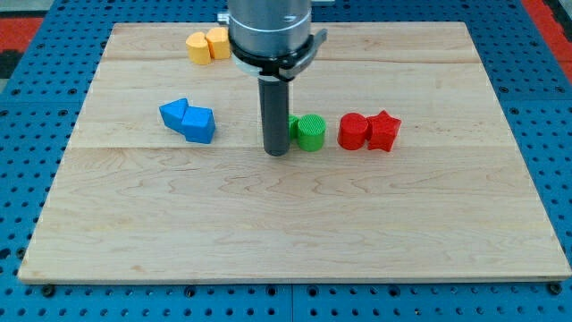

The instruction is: Move your arm towards the red circle and green circle

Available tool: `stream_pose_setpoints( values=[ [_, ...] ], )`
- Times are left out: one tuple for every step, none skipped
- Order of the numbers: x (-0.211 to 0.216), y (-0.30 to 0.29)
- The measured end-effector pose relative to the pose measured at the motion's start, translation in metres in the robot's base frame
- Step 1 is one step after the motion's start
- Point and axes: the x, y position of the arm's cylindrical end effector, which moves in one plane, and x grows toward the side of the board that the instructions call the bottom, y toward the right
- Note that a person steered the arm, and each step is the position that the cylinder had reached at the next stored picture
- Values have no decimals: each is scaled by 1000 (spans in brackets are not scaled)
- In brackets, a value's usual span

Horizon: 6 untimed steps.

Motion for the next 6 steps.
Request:
stream_pose_setpoints(
  values=[
    [51, 16],
    [36, 71],
    [-2, 63],
    [-1, 63],
    [17, 63],
    [21, 63]
  ],
)
